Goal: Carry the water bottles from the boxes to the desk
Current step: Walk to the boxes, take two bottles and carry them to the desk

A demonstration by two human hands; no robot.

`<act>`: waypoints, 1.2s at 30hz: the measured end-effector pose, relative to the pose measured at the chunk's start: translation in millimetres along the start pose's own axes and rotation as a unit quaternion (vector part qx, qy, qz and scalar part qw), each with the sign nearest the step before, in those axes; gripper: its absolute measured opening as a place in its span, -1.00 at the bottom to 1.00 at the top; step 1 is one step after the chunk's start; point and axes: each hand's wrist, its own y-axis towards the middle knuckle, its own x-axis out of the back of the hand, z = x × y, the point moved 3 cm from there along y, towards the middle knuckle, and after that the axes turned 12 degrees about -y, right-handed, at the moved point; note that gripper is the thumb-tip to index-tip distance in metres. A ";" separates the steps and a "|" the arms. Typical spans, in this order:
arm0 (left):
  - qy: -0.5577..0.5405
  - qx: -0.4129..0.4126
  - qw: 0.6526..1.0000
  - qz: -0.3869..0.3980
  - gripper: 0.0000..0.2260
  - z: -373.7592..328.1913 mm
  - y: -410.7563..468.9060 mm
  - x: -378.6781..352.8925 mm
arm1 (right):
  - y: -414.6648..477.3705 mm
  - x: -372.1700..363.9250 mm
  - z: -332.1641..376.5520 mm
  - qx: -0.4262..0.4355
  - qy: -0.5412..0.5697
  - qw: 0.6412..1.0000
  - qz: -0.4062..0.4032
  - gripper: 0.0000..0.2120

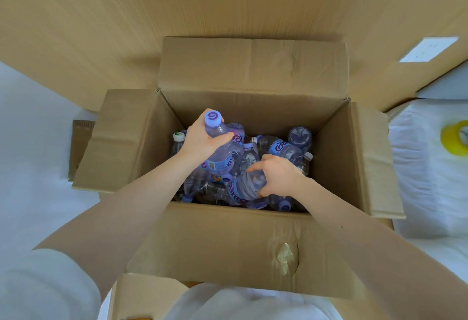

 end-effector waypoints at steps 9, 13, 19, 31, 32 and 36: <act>-0.033 0.079 0.993 -0.087 -0.30 -23.2 -30.9 3.6 | -54.8 40.7 -11.9 -0.052 0.159 0.965 -0.201 -0.51; -0.035 0.032 0.994 -0.098 -0.42 -51.2 -50.2 -4.9 | -78.4 61.9 -22.6 -0.052 0.270 0.921 -0.276 -0.54; -0.103 0.015 0.989 -0.105 -0.43 -89.6 -62.9 -16.7 | -111.9 96.9 -24.8 -0.006 0.414 0.849 -0.330 -0.52; -0.290 -0.088 0.941 0.150 -0.68 -169.6 -87.0 -39.8 | -199.7 153.4 9.4 -0.069 0.483 0.737 -0.467 -0.57; -0.301 -0.082 0.935 0.165 -0.73 -171.8 -90.1 -41.6 | -204.2 153.5 13.4 -0.082 0.486 0.731 -0.472 -0.61; -0.304 -0.067 0.923 0.226 -0.88 -177.2 -104.6 -53.0 | -230.1 145.7 32.1 -0.113 0.470 0.711 -0.511 -0.74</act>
